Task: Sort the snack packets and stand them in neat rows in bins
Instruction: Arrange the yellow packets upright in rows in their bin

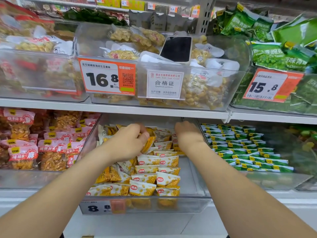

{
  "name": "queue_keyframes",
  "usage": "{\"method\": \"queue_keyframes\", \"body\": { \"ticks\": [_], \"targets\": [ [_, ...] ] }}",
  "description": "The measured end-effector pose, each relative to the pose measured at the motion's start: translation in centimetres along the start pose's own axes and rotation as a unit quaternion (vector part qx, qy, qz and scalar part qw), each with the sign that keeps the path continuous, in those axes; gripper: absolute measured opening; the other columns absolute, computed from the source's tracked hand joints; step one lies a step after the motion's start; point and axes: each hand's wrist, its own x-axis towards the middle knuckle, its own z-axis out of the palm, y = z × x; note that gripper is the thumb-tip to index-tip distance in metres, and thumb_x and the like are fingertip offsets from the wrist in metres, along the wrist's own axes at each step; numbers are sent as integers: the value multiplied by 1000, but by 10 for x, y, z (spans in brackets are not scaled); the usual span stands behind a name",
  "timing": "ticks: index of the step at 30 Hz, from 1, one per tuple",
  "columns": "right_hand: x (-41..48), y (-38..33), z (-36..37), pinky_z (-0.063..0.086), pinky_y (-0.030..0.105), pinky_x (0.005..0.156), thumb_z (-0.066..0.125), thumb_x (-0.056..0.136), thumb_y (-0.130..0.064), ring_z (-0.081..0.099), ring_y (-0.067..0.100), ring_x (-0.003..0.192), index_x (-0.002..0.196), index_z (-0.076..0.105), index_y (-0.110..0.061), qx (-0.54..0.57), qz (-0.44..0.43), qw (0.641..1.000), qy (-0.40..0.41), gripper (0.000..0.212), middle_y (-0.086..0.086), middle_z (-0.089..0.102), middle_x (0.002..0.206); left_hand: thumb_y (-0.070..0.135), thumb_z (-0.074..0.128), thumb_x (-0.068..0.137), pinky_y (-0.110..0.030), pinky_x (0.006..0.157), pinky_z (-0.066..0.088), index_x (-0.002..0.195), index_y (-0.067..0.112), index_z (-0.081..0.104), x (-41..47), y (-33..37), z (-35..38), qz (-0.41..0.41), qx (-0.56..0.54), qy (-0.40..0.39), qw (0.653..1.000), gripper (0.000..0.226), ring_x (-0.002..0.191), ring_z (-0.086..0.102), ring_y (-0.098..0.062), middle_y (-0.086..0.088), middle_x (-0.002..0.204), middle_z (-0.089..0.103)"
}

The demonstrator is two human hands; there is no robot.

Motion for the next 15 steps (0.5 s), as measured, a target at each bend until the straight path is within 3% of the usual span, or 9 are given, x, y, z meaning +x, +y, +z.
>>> {"method": "queue_keyframes", "body": {
  "ticks": [3, 6, 9, 11, 12, 13, 15],
  "targets": [
    [4, -1, 5, 53, 40, 89, 64, 91, 10, 61, 39, 125, 133, 62, -3, 16, 20, 1000, -5, 44, 19, 61, 135, 34, 45, 112, -40, 86, 65, 127, 15, 61, 1, -4, 0, -71, -116, 6, 991, 29, 73, 75, -15, -2, 81, 48],
    [1, 1, 10, 54, 37, 87, 66, 94, 1, 61, 35, 122, 131, 62, -6, 47, 13, 998, -33, 38, 18, 58, 134, 33, 47, 112, -40, 84, 65, 133, 13, 60, 0, -7, -2, -98, -178, 8, 979, 32, 83, 79, -23, -10, 106, 58],
    [-12, 9, 7, 52, 32, 85, 60, 96, -12, 62, 30, 115, 122, 67, -7, 153, -15, 988, 12, 28, 15, 65, 124, 39, 53, 109, -40, 84, 66, 133, 13, 59, -2, -7, -3, -95, -193, -9, 976, 36, 86, 79, -23, -8, 127, 62],
    [-31, 11, 3, 55, 29, 88, 63, 90, -27, 68, 19, 107, 125, 70, -17, 324, -47, 945, 13, 37, 0, 72, 109, 40, 57, 106, -42, 85, 65, 127, 14, 63, -4, -4, -2, -84, -208, -40, 974, 34, 87, 79, -22, -15, 123, 67],
    [-42, 10, 1, 56, 28, 89, 65, 87, -35, 70, 11, 103, 128, 69, -23, 405, -84, 910, -24, 43, -8, 73, 105, 38, 59, 106, -42, 85, 65, 122, 14, 66, -6, -1, -1, -74, -223, -58, 970, 30, 86, 78, -20, -17, 116, 70],
    [-51, 9, 1, 57, 27, 90, 70, 87, -38, 70, 4, 102, 130, 68, -26, 446, -124, 884, -61, 45, -13, 74, 106, 35, 61, 105, -40, 83, 65, 117, 13, 70, -9, 3, 0, -59, -242, -73, 966, 26, 82, 76, -17, -18, 107, 71],
    [-60, 7, 3, 57, 28, 92, 77, 92, -35, 69, -1, 108, 129, 68, -27, 450, -185, 871, -67, 40, -15, 75, 114, 30, 65, 103, -39, 79, 65, 114, 11, 73, -14, 15, 4, -29, -278, -75, 957, 23, 75, 69, -13, -13, 94, 69]
  ]
}}
